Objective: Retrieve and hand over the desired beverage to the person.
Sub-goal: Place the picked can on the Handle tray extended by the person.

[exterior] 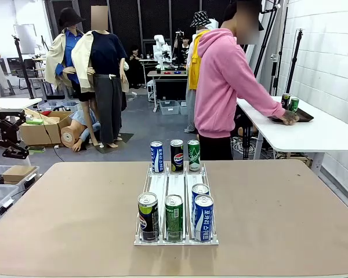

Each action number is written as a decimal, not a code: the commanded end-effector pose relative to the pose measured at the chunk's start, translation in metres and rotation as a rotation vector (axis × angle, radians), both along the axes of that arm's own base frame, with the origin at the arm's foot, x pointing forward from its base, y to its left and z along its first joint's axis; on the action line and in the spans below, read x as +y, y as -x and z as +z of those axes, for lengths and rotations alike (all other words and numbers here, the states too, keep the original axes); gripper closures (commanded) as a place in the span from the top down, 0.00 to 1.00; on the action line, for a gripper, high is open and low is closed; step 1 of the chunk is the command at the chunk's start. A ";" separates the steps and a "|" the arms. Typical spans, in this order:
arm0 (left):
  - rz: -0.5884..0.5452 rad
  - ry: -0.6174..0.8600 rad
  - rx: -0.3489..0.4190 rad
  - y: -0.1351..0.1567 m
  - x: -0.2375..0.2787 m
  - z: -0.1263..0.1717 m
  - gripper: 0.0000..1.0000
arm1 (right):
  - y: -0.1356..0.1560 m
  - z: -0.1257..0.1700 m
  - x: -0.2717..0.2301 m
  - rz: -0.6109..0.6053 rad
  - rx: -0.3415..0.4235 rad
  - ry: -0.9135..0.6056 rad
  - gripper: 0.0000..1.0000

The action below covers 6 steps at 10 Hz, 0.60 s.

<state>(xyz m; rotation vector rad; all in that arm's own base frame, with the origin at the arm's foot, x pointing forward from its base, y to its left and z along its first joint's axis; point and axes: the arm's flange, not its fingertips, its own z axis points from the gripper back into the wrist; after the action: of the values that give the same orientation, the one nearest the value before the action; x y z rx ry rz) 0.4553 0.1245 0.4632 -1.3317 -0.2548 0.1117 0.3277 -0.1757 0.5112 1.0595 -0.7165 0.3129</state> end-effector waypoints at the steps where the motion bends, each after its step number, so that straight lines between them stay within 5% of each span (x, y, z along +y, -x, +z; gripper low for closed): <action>1: 0.004 -0.014 -0.004 0.002 0.000 0.002 1.00 | -0.002 0.002 0.001 0.000 -0.020 -0.025 1.00; 6: 0.004 -0.014 -0.004 0.002 0.000 0.002 1.00 | -0.002 0.002 0.001 0.000 -0.020 -0.025 1.00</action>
<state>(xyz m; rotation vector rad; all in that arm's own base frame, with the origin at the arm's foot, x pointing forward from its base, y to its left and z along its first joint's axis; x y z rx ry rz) 0.4553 0.1244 0.4632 -1.3316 -0.2547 0.1115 0.3277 -0.1757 0.5112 1.0595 -0.7165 0.3129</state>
